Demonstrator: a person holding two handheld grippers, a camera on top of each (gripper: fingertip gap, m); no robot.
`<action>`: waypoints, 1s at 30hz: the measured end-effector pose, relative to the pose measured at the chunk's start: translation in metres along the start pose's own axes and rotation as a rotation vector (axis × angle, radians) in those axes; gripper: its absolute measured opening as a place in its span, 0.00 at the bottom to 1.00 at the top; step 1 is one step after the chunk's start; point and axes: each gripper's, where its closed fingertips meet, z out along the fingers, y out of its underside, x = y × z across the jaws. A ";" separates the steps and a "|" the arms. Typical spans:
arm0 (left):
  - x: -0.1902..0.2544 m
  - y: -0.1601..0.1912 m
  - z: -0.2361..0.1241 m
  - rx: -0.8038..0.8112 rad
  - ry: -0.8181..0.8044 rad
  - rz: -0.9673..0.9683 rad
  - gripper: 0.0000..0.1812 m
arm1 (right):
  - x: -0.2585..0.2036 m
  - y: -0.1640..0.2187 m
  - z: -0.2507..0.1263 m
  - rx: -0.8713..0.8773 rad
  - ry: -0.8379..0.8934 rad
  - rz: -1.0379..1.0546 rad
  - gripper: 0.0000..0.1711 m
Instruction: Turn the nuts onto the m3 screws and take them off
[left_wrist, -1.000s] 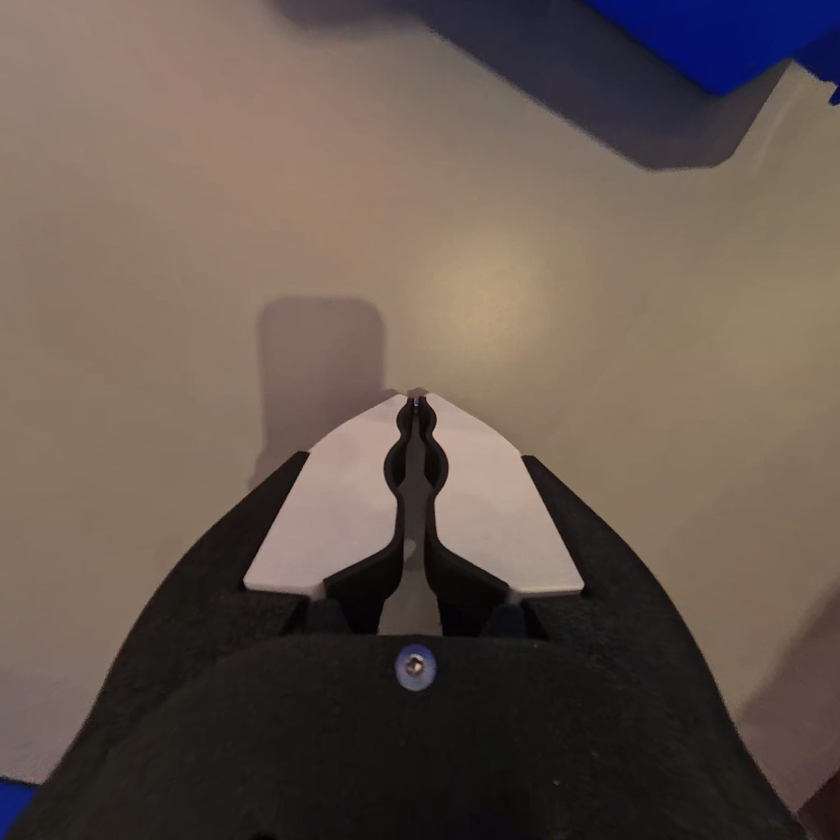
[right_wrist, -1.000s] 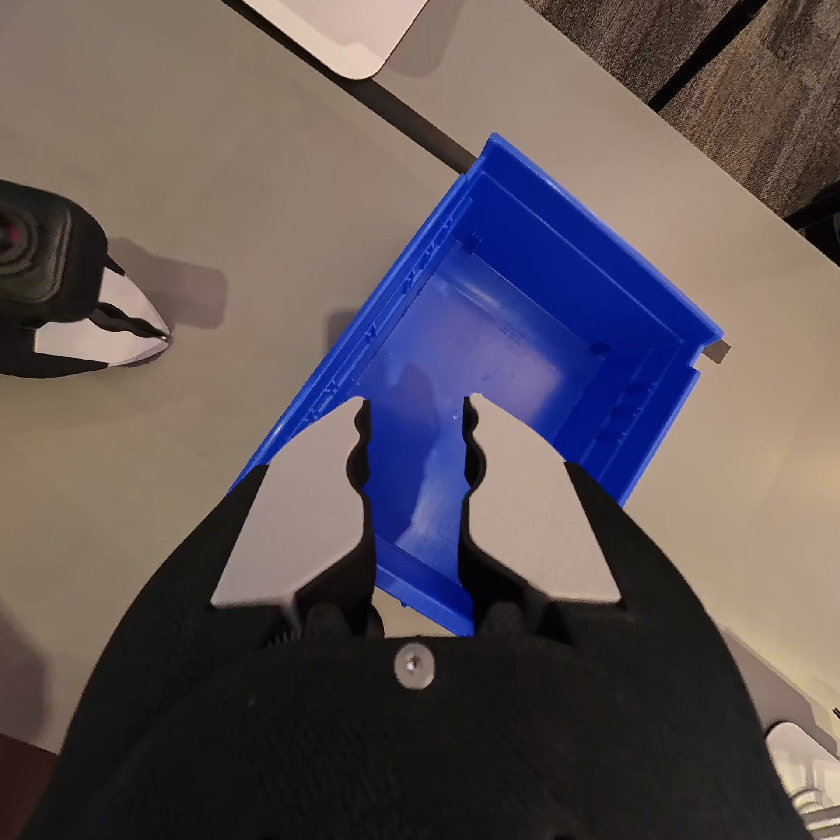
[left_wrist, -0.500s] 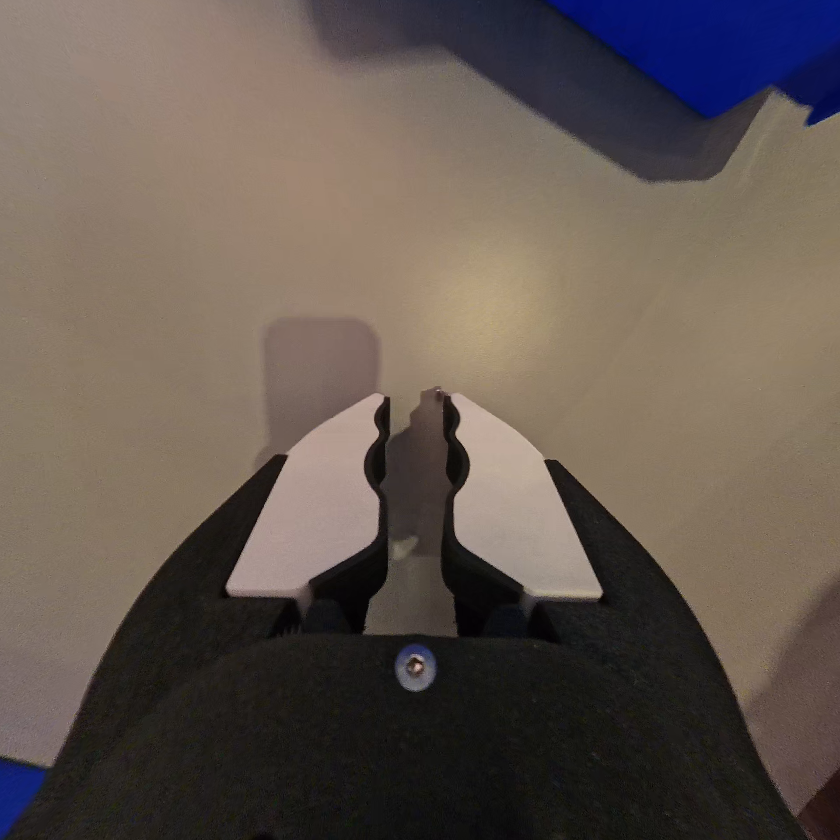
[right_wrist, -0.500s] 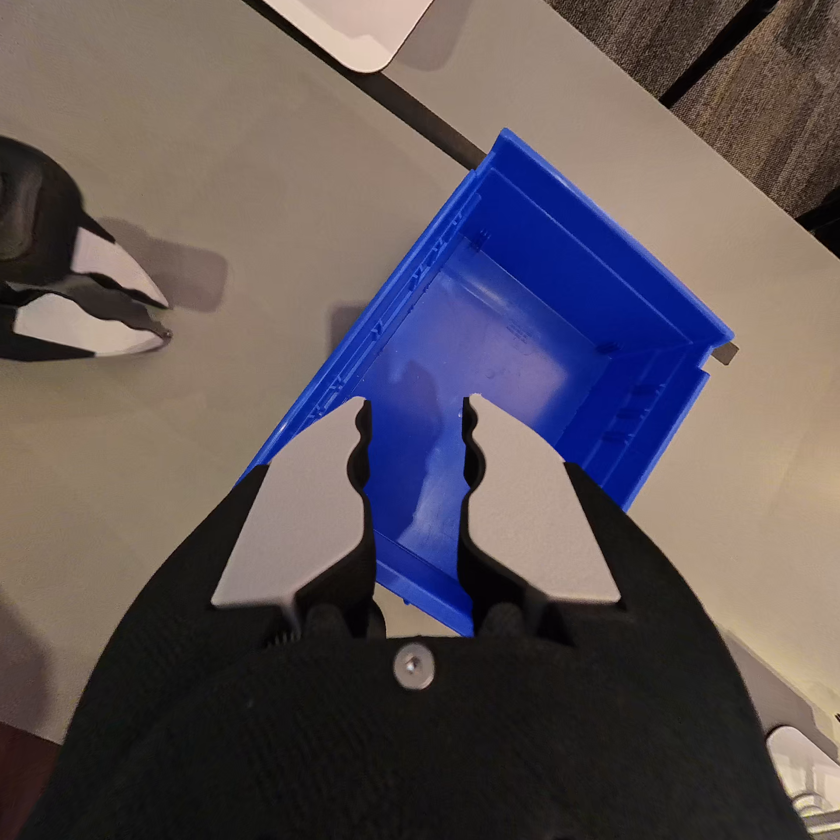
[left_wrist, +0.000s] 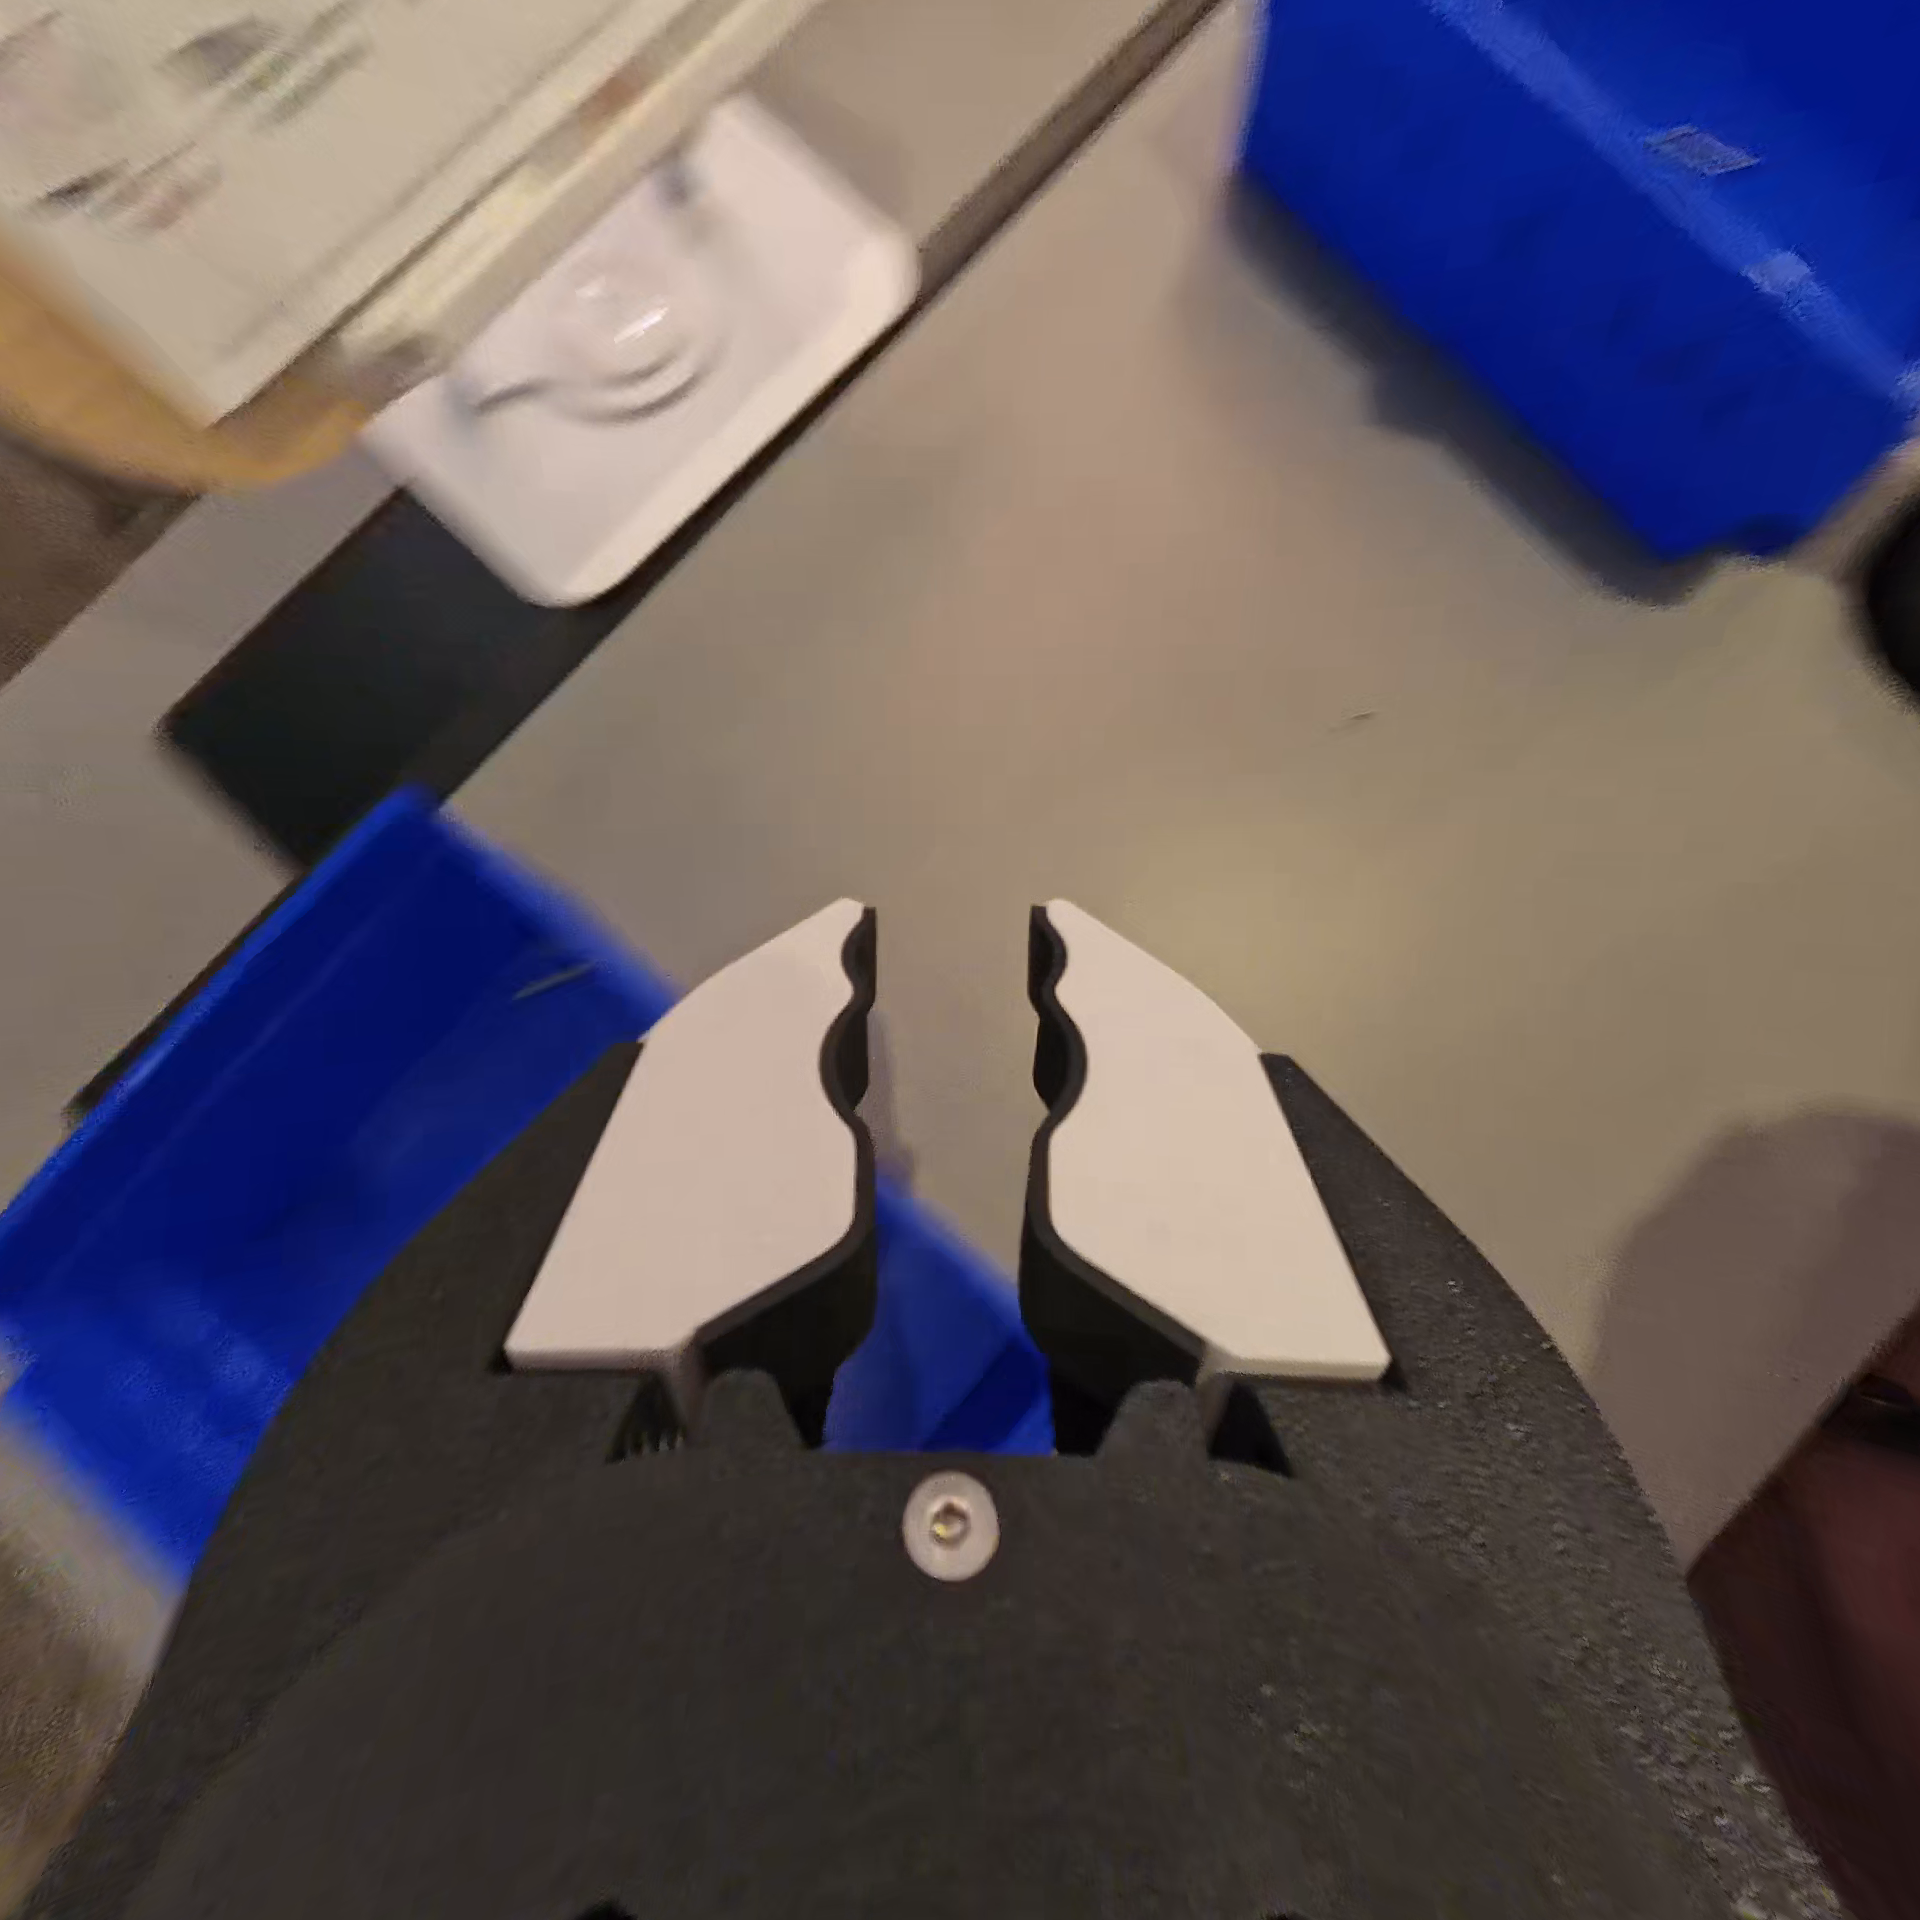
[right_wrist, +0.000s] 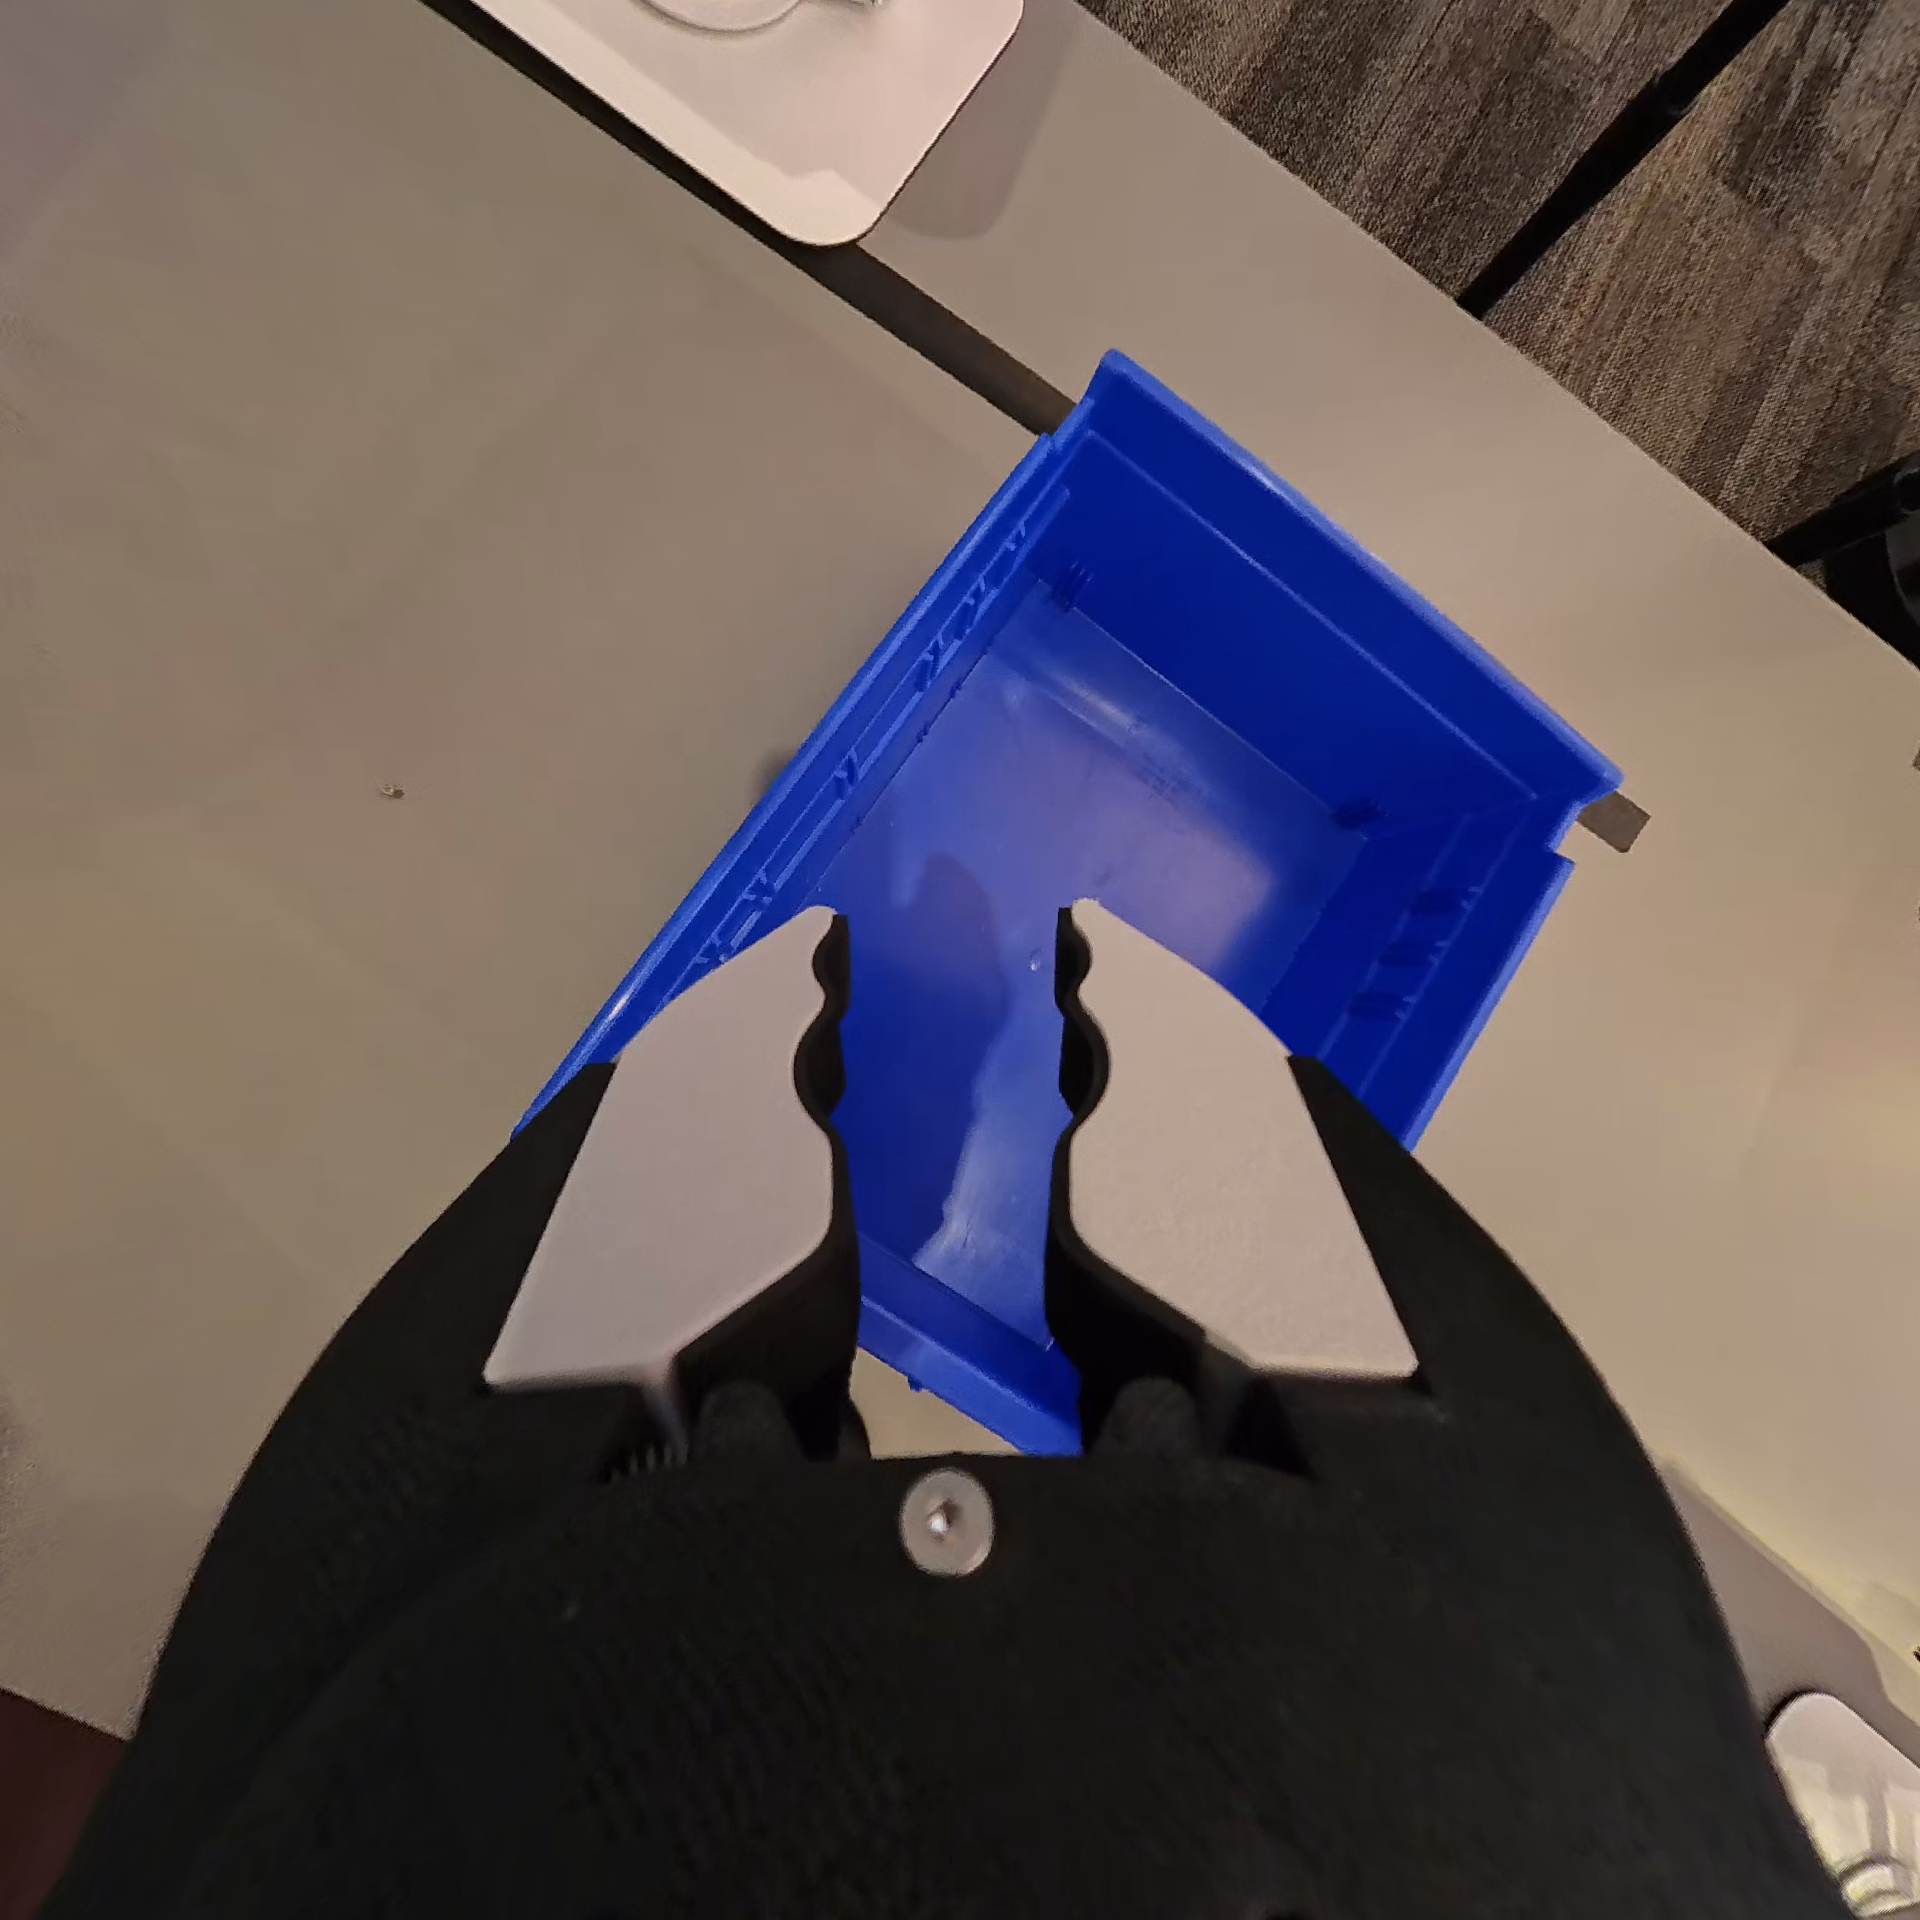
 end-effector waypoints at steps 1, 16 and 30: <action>-0.026 0.011 -0.006 -0.031 -0.041 -0.031 0.15 | 0.000 -0.001 0.000 0.007 0.003 -0.003 0.23; -0.160 0.119 0.081 -0.273 0.024 0.214 0.12 | -0.010 -0.024 0.009 0.102 -0.037 -0.063 0.21; -0.161 0.114 0.136 -0.307 0.119 0.584 0.09 | -0.037 -0.024 0.035 0.047 -0.148 -0.126 0.21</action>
